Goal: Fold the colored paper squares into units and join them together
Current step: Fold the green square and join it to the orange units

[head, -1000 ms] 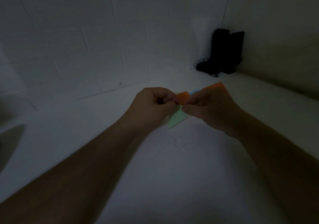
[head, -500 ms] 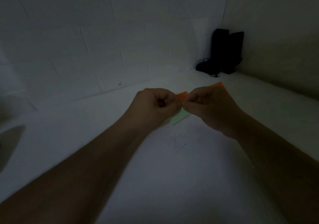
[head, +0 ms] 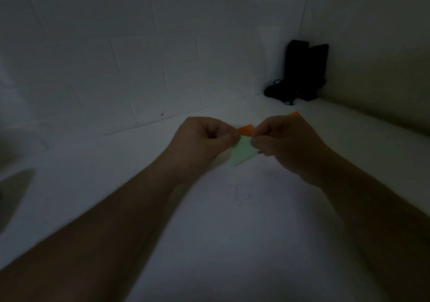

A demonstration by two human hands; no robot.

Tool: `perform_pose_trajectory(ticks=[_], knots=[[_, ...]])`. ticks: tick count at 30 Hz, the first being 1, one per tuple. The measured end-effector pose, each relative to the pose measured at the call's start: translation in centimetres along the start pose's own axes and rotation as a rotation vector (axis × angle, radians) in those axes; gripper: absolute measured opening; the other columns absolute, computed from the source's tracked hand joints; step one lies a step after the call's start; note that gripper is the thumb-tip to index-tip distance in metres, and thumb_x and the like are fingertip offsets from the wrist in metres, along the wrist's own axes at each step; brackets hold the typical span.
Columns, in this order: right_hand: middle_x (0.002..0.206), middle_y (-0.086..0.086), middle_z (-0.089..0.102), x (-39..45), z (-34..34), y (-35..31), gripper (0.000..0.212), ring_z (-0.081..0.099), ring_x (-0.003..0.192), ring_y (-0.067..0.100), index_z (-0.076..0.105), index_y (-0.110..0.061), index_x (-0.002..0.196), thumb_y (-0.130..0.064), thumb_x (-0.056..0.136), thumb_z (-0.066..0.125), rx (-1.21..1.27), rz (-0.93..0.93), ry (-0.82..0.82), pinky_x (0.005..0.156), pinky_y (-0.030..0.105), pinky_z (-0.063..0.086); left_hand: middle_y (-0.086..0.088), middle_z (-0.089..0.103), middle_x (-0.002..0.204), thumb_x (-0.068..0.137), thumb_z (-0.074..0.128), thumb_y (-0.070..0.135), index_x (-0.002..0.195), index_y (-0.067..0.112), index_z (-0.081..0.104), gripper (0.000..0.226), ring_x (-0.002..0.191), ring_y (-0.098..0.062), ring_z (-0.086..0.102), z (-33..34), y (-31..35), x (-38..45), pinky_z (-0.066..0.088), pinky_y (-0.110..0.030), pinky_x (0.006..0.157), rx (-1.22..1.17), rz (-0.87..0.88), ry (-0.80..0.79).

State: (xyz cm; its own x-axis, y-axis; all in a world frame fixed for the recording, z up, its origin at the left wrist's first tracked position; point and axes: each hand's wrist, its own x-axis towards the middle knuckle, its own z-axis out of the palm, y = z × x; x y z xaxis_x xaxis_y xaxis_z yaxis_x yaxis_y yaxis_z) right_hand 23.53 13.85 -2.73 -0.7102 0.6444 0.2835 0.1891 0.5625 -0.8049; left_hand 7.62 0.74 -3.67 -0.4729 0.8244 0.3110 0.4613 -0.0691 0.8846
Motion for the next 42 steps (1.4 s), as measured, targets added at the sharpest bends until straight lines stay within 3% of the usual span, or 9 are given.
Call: perform_pose_trajectory(ticks=[3, 6, 13, 17, 20, 25, 36, 39, 42], knots=[[0.067, -0.01, 0.07, -0.2, -0.1, 0.1, 0.017, 0.061, 0.06, 0.003, 0.073, -0.028, 0.07, -0.019, 0.084, 0.076, -0.067, -0.011, -0.047, 0.06, 0.023, 0.049, -0.012, 0.075, 0.079, 0.091, 0.075, 0.02, 0.08, 0.018, 0.079, 0.012, 0.058, -0.009, 0.054, -0.3, -0.3, 0.3, 0.044, -0.026, 0.057, 0.098, 0.025, -0.025], [0.065, -0.013, 0.068, -0.2, -0.3, 0.1, 0.016, 0.059, 0.058, 0.0, 0.072, -0.026, 0.072, -0.019, 0.086, 0.075, -0.094, -0.027, -0.051, 0.053, 0.011, 0.045, -0.004, 0.076, 0.078, 0.089, 0.074, 0.019, 0.074, 0.02, 0.076, 0.016, 0.066, -0.007, 0.059, -0.6, -0.4, 0.4, 0.049, -0.028, 0.065, 0.123, 0.038, 0.002], [0.07, 0.008, 0.07, -0.2, -0.6, 0.3, 0.013, 0.062, 0.064, 0.025, 0.074, -0.019, 0.078, -0.026, 0.089, 0.073, -0.132, -0.054, -0.072, 0.048, 0.015, 0.042, 0.014, 0.055, 0.056, 0.091, 0.072, 0.017, 0.061, 0.026, 0.068, 0.032, 0.052, 0.0, 0.045, -0.3, -0.5, 0.5, 0.04, -0.02, 0.056, 0.087, 0.006, 0.042], [0.065, 0.001, 0.07, -0.2, -0.8, 0.1, 0.008, 0.06, 0.056, 0.007, 0.077, -0.017, 0.078, -0.02, 0.086, 0.076, -0.084, -0.046, -0.048, 0.052, 0.01, 0.045, -0.003, 0.07, 0.069, 0.092, 0.071, 0.019, 0.075, 0.018, 0.076, 0.018, 0.06, -0.006, 0.056, -0.4, -0.3, 0.7, 0.049, -0.026, 0.062, -0.017, -0.006, 0.07], [0.058, 0.004, 0.066, 0.2, -0.7, 0.3, 0.013, 0.062, 0.057, 0.014, 0.073, -0.01, 0.073, -0.01, 0.086, 0.072, 0.162, 0.058, -0.004, 0.061, 0.027, 0.053, -0.02, 0.073, 0.089, 0.093, 0.073, 0.025, 0.091, 0.015, 0.079, 0.012, 0.078, -0.019, 0.063, -0.2, -0.4, 0.8, 0.054, -0.036, 0.076, -0.174, -0.066, 0.029], [0.06, 0.009, 0.063, 0.4, -0.9, 0.6, 0.014, 0.056, 0.056, 0.016, 0.071, -0.003, 0.076, -0.008, 0.089, 0.07, 0.298, 0.104, 0.011, 0.059, 0.029, 0.048, 0.001, 0.069, 0.07, 0.089, 0.077, 0.009, 0.088, 0.009, 0.077, 0.002, 0.068, -0.013, 0.062, 0.3, -0.5, 1.0, 0.056, -0.028, 0.075, -0.236, -0.158, 0.017], [0.062, 0.01, 0.063, 0.8, -0.7, 1.1, 0.018, 0.06, 0.059, 0.019, 0.073, -0.01, 0.071, -0.017, 0.088, 0.075, 0.326, 0.178, 0.068, 0.066, 0.035, 0.054, -0.005, 0.073, 0.073, 0.083, 0.083, 0.009, 0.092, 0.016, 0.075, 0.014, 0.07, -0.018, 0.066, -0.5, -0.8, 1.3, 0.061, -0.037, 0.078, -0.213, -0.147, 0.103], [0.056, 0.008, 0.064, 0.7, -0.6, 1.5, 0.019, 0.057, 0.051, 0.014, 0.073, -0.001, 0.08, -0.018, 0.084, 0.08, 0.25, 0.177, 0.088, 0.057, 0.028, 0.049, -0.005, 0.071, 0.067, 0.082, 0.086, 0.012, 0.084, 0.014, 0.071, 0.015, 0.066, -0.02, 0.062, -0.7, -1.8, 1.7, 0.059, -0.043, 0.078, -0.156, -0.135, 0.164], [0.058, 0.004, 0.065, 0.4, -0.5, 1.4, 0.013, 0.054, 0.043, 0.001, 0.075, -0.006, 0.08, -0.018, 0.085, 0.079, 0.09, 0.166, 0.058, 0.044, 0.013, 0.041, 0.003, 0.073, 0.069, 0.081, 0.087, 0.026, 0.081, 0.022, 0.073, 0.015, 0.062, -0.013, 0.062, -0.9, -3.0, 1.8, 0.053, -0.031, 0.071, 0.054, -0.109, 0.162]])
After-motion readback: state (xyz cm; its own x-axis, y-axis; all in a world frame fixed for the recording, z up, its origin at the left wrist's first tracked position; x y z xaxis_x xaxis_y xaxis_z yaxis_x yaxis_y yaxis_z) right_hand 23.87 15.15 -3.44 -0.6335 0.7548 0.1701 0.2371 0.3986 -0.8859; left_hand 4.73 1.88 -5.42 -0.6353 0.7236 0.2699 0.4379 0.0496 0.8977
